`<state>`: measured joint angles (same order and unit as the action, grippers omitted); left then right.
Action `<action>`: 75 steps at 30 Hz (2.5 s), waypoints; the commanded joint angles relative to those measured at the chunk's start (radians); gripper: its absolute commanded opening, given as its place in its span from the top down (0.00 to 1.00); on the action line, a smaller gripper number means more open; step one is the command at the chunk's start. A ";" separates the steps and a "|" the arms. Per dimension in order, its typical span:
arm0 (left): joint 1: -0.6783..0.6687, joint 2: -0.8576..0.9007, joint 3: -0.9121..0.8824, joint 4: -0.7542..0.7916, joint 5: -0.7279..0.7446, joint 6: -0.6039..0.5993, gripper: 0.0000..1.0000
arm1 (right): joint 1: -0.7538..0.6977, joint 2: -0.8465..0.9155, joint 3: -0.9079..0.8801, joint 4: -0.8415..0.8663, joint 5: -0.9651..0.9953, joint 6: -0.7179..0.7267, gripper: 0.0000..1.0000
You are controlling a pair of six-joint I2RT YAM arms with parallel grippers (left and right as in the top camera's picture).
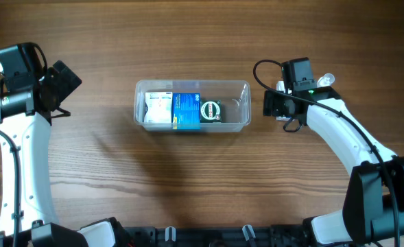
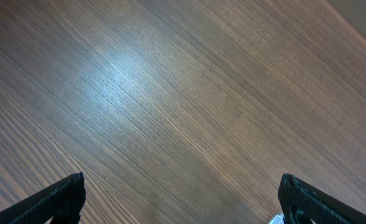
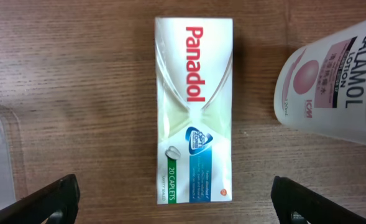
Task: Pack container
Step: 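Lower the right gripper and grasp the Panadol box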
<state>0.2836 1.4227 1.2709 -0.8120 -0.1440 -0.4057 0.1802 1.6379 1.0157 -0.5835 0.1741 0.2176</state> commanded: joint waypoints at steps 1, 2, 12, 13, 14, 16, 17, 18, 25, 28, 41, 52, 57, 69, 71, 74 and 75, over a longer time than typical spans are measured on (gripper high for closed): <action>0.005 -0.009 0.001 0.001 0.002 0.005 0.00 | -0.002 0.017 -0.010 -0.005 -0.018 -0.008 0.00; 0.005 -0.009 0.001 0.001 0.002 0.005 0.00 | -0.002 0.017 -0.010 -0.005 -0.018 -0.008 0.00; 0.005 -0.009 0.001 0.001 0.002 0.005 0.00 | -0.002 0.057 -0.010 0.046 -0.018 -0.007 0.00; 0.005 -0.009 0.001 0.001 0.002 0.005 0.00 | -0.002 0.067 -0.010 0.060 -0.018 -0.008 0.00; 0.005 -0.009 0.001 0.001 0.002 0.005 0.00 | -0.002 0.078 -0.010 0.077 -0.018 -0.008 0.00; 0.005 -0.009 0.001 0.001 0.002 0.005 0.00 | -0.002 0.107 -0.010 0.126 -0.016 -0.010 0.00; 0.005 -0.009 0.001 0.001 0.002 0.005 0.00 | -0.002 0.119 -0.010 0.148 -0.014 -0.015 0.00; 0.005 -0.009 0.001 0.001 0.002 0.005 0.00 | -0.002 0.126 -0.010 0.167 -0.014 -0.033 0.00; 0.005 -0.009 0.001 0.001 0.002 0.005 0.00 | -0.034 0.139 -0.010 0.201 0.012 -0.032 0.00; 0.005 -0.009 0.001 0.001 0.002 0.005 0.00 | -0.042 0.139 -0.010 0.201 0.012 -0.032 0.00; 0.005 -0.009 0.001 0.001 0.002 0.005 0.00 | -0.044 0.146 -0.010 0.209 -0.053 -0.032 0.00; 0.005 -0.009 0.001 0.001 0.002 0.005 0.00 | -0.044 0.229 -0.010 0.212 -0.051 -0.035 0.15; 0.005 -0.009 0.001 0.001 0.002 0.005 0.00 | -0.044 0.229 -0.010 0.202 -0.051 -0.035 0.30; 0.005 -0.009 0.001 0.001 0.002 0.005 0.00 | -0.043 0.219 0.021 0.143 -0.040 -0.091 0.50; 0.005 -0.009 0.001 0.001 0.002 0.005 0.00 | -0.043 0.199 0.048 0.109 -0.040 -0.117 0.50; 0.005 -0.009 0.001 0.001 0.002 0.005 0.00 | -0.043 0.137 0.104 0.059 -0.041 -0.154 0.55; 0.005 -0.009 0.001 0.001 0.002 0.005 0.00 | -0.043 0.119 0.119 0.046 -0.042 -0.159 0.56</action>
<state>0.2836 1.4231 1.2709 -0.8120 -0.1440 -0.4057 0.1402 1.8362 1.0679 -0.5167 0.1310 0.1043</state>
